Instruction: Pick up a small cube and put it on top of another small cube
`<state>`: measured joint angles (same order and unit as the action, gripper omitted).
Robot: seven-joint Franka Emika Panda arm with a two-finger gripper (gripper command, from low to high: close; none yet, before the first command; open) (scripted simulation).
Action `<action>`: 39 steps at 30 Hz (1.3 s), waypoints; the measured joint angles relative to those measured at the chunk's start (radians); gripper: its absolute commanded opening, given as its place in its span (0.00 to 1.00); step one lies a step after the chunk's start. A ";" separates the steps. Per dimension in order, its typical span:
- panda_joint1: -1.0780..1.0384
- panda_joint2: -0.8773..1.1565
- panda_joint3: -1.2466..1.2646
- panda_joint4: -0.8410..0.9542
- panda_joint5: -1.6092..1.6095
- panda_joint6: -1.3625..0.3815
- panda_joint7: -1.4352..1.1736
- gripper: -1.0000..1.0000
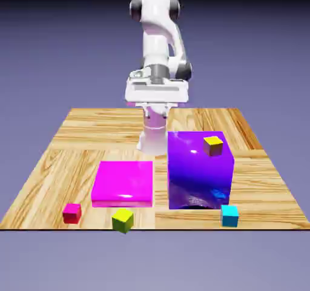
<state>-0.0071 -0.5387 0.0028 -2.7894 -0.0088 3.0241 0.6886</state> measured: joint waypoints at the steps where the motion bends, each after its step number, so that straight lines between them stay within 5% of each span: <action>1: -0.016 0.026 0.002 0.017 -0.007 -0.011 -0.043 0.50; 39: -0.602 0.989 0.088 0.650 -0.278 -0.407 -1.656 0.50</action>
<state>-0.6091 0.4508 0.0907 -2.1390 -0.2868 2.6175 -0.9677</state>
